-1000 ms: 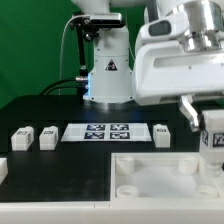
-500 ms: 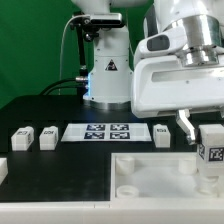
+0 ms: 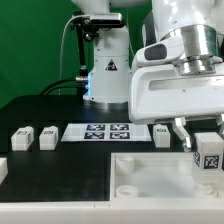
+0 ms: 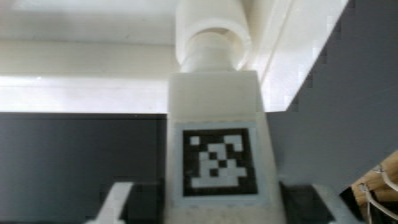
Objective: Assemble one leg
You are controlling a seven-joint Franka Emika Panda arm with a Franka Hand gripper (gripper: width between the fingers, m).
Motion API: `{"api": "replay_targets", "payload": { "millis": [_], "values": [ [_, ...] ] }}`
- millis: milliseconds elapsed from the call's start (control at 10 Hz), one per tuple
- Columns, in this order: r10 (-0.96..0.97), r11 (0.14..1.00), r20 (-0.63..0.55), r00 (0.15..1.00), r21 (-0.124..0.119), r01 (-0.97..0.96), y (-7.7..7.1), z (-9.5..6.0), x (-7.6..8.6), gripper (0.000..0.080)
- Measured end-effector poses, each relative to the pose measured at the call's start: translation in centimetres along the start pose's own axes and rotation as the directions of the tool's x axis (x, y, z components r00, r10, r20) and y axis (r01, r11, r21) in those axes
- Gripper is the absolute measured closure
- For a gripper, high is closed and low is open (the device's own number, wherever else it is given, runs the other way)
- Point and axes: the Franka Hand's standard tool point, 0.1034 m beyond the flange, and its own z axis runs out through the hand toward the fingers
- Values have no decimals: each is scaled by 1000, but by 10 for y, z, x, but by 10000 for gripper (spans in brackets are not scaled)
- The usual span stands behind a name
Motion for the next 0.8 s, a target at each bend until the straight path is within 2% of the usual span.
{"api": "replay_targets", "payload": {
  "millis": [200,800],
  "values": [
    [-6,1000,-8,1000,-2,6,-2,8,-8,506],
    [-5,1000,14,1000,1,5,-2,9,-10,494]
  ]
}}
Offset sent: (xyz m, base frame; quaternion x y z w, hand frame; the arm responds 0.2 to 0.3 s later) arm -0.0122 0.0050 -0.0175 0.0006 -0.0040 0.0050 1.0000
